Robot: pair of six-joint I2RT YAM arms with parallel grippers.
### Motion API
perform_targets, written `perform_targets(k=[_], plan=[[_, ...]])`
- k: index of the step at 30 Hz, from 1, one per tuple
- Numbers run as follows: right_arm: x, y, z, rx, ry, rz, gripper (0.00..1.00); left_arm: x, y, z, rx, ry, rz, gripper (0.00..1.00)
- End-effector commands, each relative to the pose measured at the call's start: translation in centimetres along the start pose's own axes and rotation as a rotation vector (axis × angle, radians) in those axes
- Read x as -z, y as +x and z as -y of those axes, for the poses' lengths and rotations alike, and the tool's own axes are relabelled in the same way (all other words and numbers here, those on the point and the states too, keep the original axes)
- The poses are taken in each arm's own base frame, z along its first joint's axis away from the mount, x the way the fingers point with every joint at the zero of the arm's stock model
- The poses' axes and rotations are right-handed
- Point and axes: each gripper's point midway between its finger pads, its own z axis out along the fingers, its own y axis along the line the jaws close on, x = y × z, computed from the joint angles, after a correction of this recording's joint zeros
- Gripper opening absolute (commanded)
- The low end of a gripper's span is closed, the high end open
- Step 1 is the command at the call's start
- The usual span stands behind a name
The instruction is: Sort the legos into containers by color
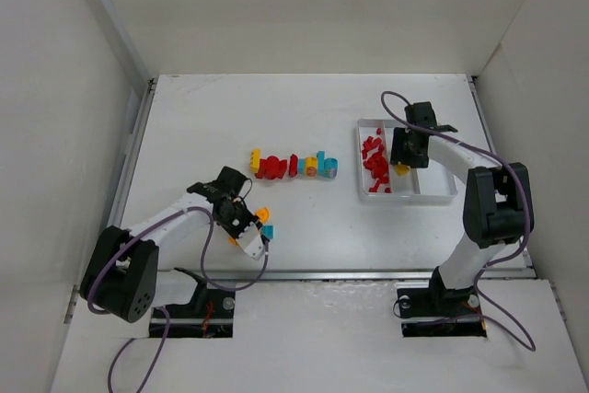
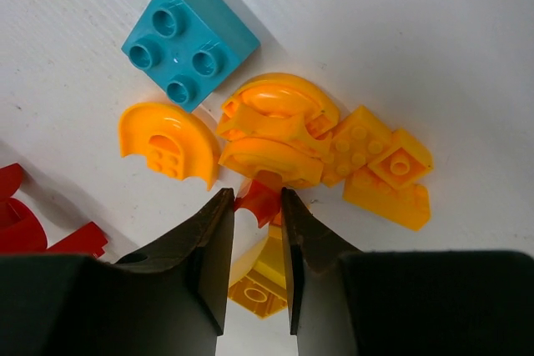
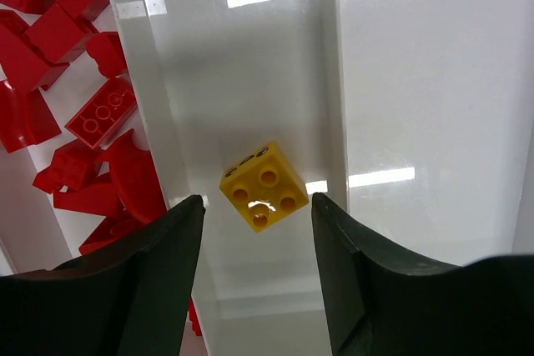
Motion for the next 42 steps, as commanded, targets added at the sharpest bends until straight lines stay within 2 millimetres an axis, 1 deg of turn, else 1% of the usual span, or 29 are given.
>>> perform_targets(k=[1, 3, 6, 9, 10, 11, 13, 14, 15, 16, 17, 18, 20, 21, 24, 25, 27, 28, 30, 31, 32, 34, 35, 36, 37, 38, 39, 41, 42], plan=[[0.5, -1.1, -0.6, 0.005, -0.029, 0.043, 0.60, -0.2, -0.5, 0.4, -0.066, 0.024, 0.017, 0.17], [0.8, -1.4, -0.6, 0.004, -0.032, 0.054, 0.60, -0.2, -0.5, 0.4, -0.053, 0.024, 0.017, 0.13], [1.6, -1.7, -0.6, 0.002, -0.036, 0.068, 0.60, -0.2, -0.5, 0.5, -0.020, 0.025, 0.016, 0.02], [2.2, -1.6, -0.5, 0.002, -0.035, 0.066, 0.60, 0.1, -0.4, 0.3, 0.010, 0.007, 0.010, 0.00], [2.4, -2.1, -0.6, 0.001, -0.038, 0.078, 0.60, 0.4, -0.5, -0.5, 0.018, -0.024, 0.015, 0.00], [2.8, -1.9, -1.2, 0.015, -0.048, 0.079, 0.60, 0.7, -0.6, -0.9, 0.069, -0.041, 0.022, 0.00], [3.9, -2.3, -1.7, 0.049, -0.029, 0.099, 0.60, 1.4, -0.9, -2.8, 0.135, -0.116, 0.048, 0.00], [4.5, -1.9, -2.5, 0.086, -0.008, 0.106, 0.60, 1.7, -1.0, -3.5, 0.179, -0.141, 0.058, 0.00], [5.4, -2.4, -3.3, 0.103, -0.012, 0.129, 0.60, 2.5, -1.0, -4.8, 0.270, -0.189, 0.069, 0.00], [6.0, -2.1, -4.8, 0.143, -0.017, 0.141, 0.60, 2.7, -1.4, -5.2, 0.310, -0.202, 0.095, 0.00], [6.4, -2.4, -4.8, 0.141, -0.021, 0.152, 0.60, 3.1, -1.2, -5.4, 0.355, -0.216, 0.103, 0.00], [6.8, -1.5, -6.3, 0.184, -0.038, 0.146, 0.60, 3.0, -1.4, -5.4, 0.382, -0.215, 0.115, 0.00], [8.1, -1.5, -8.2, 0.216, -0.077, 0.176, 0.61, 3.5, -1.6, -5.7, 0.433, -0.234, 0.135, 0.00], [8.5, -0.7, -9.9, 0.238, -0.113, 0.171, 0.61, 3.4, -1.7, -5.4, 0.443, -0.233, 0.136, 0.00], [9.4, 0.3, -12.4, 0.254, -0.199, 0.164, 0.61, 3.6, -2.6, -5.7, 0.502, -0.247, 0.188, 0.00], [9.8, 0.5, -13.7, 0.269, -0.243, 0.174, 0.61, 3.6, -2.8, -5.9, 0.520, -0.256, 0.205, 0.00], [10.7, 0.6, -15.6, 0.294, -0.325, 0.188, 0.61, 4.7, -3.6, -7.5, 0.568, -0.300, 0.264, 0.00], [11.5, 1.2, -17.3, 0.320, -0.413, 0.192, 0.61, 5.1, -3.9, -7.9, 0.584, -0.308, 0.286, 0.00], [12.4, 1.9, -18.4, 0.369, -0.490, 0.201, 0.61, 6.7, -4.9, -10.1, 0.585, -0.358, 0.357, 0.00], [13.2, 2.7, -19.8, 0.404, -0.574, 0.185, 0.61, 7.2, -5.3, -10.6, 0.595, -0.366, 0.385, 0.00], [13.9, 2.9, -20.5, 0.422, -0.629, 0.196, 0.61, 7.9, -5.8, -11.4, 0.612, -0.380, 0.419, 0.00], [15.4, 3.6, -21.3, 0.454, -0.729, 0.204, 0.61, 9.7, -7.1, -13.3, 0.582, -0.420, 0.501, 0.00], [16.9, 4.0, -22.0, 0.467, -0.819, 0.218, 0.61, 10.8, -7.9, -14.4, 0.559, -0.444, 0.557, 0.00], [18.0, 3.9, -22.5, 0.473, -0.863, 0.234, 0.61, 11.0, -7.9, -14.8, 0.561, -0.458, 0.561, 0.00], [18.5, 4.3, -22.7, 0.469, -0.897, 0.231, 0.64, 12.0, -8.6, -15.6, 0.541, -0.476, 0.611, 0.00], [19.7, 4.4, -23.2, 0.464, -0.952, 0.233, 0.64, 12.4, -8.9, -16.2, 0.542, -0.491, 0.639, 0.00], [21.1, 4.0, -23.5, 0.433, -0.995, 0.255, 0.65, 13.7, -9.3, -17.5, 0.542, -0.543, 0.677, 0.00], [22.9, 3.5, -23.9, 0.400, -1.054, 0.275, 0.65, 15.9, -10.0, -18.9, 0.496, -0.619, 0.719, 0.00], [24.3, 3.0, -24.4, 0.383, -1.101, 0.303, 0.67, 16.4, -10.1, -19.2, 0.487, -0.651, 0.732, 0.00]])
